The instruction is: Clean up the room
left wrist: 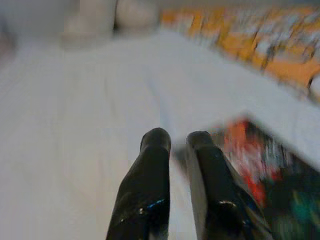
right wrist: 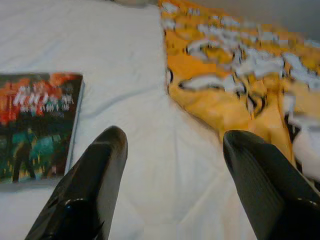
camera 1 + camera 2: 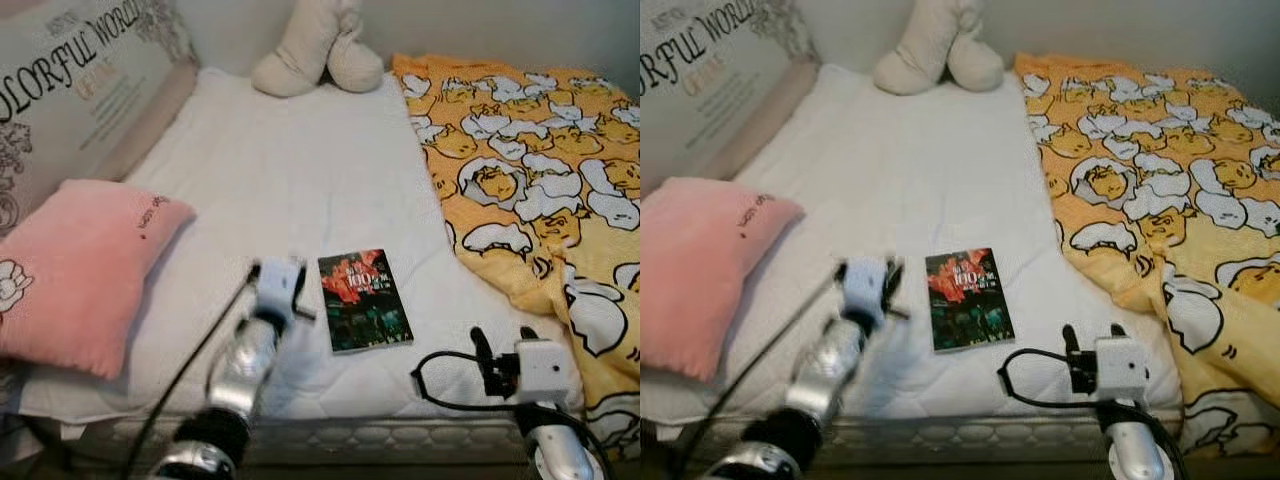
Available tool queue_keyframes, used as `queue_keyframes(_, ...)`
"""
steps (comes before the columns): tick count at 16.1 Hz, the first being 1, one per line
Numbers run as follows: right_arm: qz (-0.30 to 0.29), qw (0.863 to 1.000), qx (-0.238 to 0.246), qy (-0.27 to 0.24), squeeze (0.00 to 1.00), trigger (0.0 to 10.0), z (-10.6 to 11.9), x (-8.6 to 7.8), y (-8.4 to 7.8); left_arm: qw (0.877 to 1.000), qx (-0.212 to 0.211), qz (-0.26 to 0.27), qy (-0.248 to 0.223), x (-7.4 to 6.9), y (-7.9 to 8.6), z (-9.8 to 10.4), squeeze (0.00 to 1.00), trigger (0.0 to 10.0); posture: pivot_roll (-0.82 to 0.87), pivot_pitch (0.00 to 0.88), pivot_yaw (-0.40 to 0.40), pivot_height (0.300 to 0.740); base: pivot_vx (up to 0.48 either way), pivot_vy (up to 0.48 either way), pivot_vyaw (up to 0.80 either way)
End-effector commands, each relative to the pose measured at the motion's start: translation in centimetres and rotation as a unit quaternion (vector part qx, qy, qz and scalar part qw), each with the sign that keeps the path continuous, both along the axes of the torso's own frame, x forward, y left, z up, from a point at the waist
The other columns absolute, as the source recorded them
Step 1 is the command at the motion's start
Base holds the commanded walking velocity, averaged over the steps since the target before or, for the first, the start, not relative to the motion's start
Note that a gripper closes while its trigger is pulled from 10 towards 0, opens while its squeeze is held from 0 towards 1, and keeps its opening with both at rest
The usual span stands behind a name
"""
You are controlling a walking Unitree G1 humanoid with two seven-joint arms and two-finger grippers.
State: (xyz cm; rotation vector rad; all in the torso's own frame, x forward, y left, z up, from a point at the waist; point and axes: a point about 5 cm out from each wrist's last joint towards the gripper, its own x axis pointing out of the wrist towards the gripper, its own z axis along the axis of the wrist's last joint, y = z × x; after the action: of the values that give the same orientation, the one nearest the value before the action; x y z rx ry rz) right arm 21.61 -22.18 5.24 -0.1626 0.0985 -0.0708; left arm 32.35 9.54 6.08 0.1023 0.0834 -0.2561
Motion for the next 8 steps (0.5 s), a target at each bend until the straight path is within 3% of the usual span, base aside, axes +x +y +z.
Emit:
queue_keyframes(1, 0.001, 1.0, 0.002, 0.009, 0.0, 10.0, -0.1, 0.2, 0.0, 1.0, -0.002, 0.011, 0.004, 0.3, 0.1, 0.2, 1.0, 10.0, -0.01, 0.032, 0.018, 0.74, 0.0, -0.48, 0.0)
queue_keyframes(3, 0.01, 1.0, 0.005, 0.002, 0.0, 10.0, 0.3, 0.3, 0.6, 1.0, 0.003, 0.005, 0.015, 0.5, -0.3, 0.2, 1.0, 10.0, -0.02, 0.036, 0.009, 0.74, 0.0, -0.472, 0.0)
queue_keyframes(5, 0.008, 1.0, -0.007, 0.014, 0.0, 10.0, -0.2, -0.1, 0.4, 1.0, 0.015, 0.0, 0.026, 1.1, -0.4, 0.2, 1.0, 10.0, -0.02, 0.046, 0.003, 0.74, 0.0, -0.471, 0.58)
queue_keyframes(6, 0.009, 1.0, -0.008, 0.022, 0.0, 10.0, -0.6, -0.6, 0.3, 0.998, 0.029, -0.015, 0.053, 1.3, -0.9, -0.2, 1.0, 10.0, -0.02, 0.051, 0.002, 0.74, 0.0, -0.469, 0.62)
queue_keyframes(8, 0.01, 0.999, -0.004, 0.032, 0.0, 10.0, -1.0, -1.0, 0.4, 0.996, 0.021, -0.014, 0.088, 1.3, -1.5, -0.7, 1.0, 10.0, -0.02, 0.057, 0.001, 0.74, 0.0, -0.442, 0.0)
